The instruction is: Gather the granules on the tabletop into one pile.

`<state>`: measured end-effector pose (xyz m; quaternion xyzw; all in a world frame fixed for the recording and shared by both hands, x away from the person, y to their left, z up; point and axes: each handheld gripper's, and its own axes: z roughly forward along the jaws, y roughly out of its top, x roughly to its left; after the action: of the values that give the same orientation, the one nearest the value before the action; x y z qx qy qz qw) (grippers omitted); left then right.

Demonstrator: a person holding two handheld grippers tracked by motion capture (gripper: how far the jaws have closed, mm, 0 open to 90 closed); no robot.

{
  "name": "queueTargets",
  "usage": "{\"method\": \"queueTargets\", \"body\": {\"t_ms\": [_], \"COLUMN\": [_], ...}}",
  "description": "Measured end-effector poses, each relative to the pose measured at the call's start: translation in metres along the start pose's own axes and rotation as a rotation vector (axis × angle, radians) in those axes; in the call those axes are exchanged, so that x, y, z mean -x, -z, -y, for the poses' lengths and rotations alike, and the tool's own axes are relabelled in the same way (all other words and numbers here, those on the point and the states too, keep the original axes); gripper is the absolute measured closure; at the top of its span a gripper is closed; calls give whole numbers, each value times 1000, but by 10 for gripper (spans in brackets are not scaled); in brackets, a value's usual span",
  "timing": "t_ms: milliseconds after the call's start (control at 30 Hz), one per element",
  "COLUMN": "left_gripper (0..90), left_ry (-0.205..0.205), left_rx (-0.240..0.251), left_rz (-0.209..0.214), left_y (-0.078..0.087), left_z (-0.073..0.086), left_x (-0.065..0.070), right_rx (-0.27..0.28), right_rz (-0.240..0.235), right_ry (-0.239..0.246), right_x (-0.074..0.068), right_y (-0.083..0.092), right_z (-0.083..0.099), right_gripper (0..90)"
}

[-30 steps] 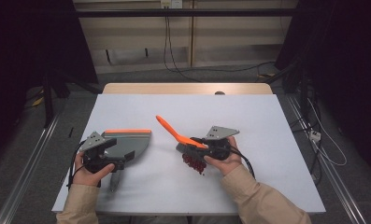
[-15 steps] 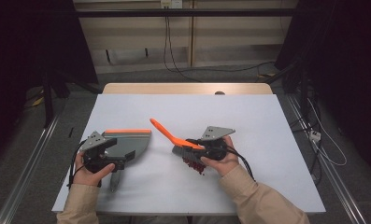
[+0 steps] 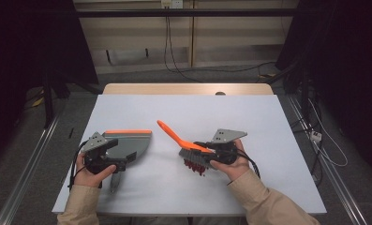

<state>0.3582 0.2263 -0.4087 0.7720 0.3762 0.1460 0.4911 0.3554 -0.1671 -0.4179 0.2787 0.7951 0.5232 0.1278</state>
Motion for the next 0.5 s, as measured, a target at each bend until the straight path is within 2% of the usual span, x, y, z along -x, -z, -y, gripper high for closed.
{"method": "queueTargets", "body": {"t_ms": [200,500], "left_gripper": [60,62], "left_ry": [-5,-12], "left_rx": [-28,-72], "left_rz": [5,6], "left_y": [4,10], "left_z": [3,12], "left_x": [4,4], "right_rx": [32,39], "right_rz": [16,111], "right_ry": [-11,-30], "right_x": [5,18], "right_y": [6,21], "right_z": [-3,10], "right_gripper": [713,714]}}
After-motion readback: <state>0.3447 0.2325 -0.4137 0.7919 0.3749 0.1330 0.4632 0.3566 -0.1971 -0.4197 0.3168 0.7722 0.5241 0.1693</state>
